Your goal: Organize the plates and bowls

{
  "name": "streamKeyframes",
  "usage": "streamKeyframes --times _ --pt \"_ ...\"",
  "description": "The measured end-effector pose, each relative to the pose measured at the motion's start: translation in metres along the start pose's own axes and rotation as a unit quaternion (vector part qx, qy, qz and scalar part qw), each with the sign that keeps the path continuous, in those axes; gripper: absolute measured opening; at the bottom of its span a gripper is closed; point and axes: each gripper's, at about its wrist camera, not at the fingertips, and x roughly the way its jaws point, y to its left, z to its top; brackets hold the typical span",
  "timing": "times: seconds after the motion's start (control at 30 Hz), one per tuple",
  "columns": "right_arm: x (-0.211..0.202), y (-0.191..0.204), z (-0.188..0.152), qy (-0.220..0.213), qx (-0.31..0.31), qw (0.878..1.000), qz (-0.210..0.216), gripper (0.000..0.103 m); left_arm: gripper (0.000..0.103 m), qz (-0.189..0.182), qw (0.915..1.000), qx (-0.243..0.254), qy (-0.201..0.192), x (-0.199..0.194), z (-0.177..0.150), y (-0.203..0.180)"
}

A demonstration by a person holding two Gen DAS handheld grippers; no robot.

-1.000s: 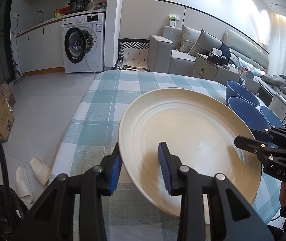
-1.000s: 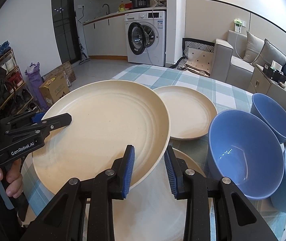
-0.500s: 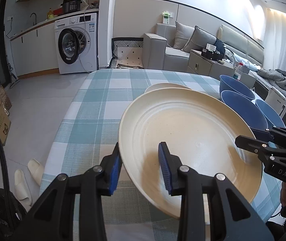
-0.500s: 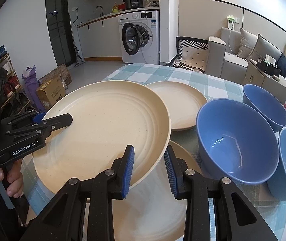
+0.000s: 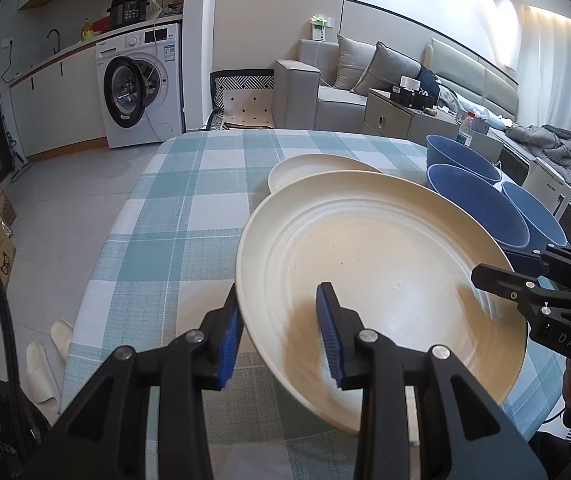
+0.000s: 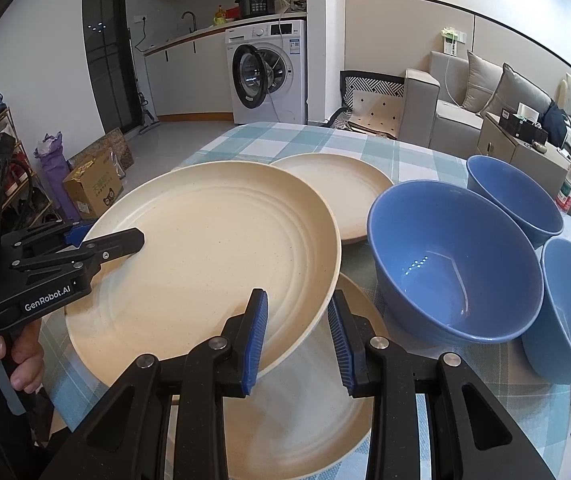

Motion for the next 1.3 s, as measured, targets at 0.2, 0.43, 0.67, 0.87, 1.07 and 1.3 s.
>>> streamKeyframes --times 0.2,0.43,0.67,0.87,1.07,1.3 --pt "0.001 -0.005 -0.007 0.003 0.002 1.000 -0.007 0.032 0.034 -0.005 1.0000 0.005 0.006 0.005 -0.002 -0.005" --pt "0.003 -0.004 -0.015 0.010 0.006 1.000 -0.011 0.032 0.034 -0.005 0.9998 0.011 0.013 0.009 -0.005 -0.009" --pt "0.003 -0.006 -0.020 0.014 0.010 1.000 -0.013 0.032 0.034 -0.007 0.9997 0.017 0.018 0.013 -0.008 -0.013" --pt "0.004 -0.008 -0.023 0.017 0.011 1.000 -0.017 0.032 0.035 -0.009 0.9995 0.023 0.020 0.015 -0.010 -0.016" --pt "0.004 -0.010 -0.027 0.020 0.014 1.000 -0.020 0.032 0.035 -0.011 0.9992 0.029 0.024 0.016 -0.012 -0.020" --pt "0.005 -0.011 -0.032 0.023 0.009 0.999 -0.028 0.032 0.035 -0.010 0.9990 0.033 0.027 0.019 -0.014 -0.023"
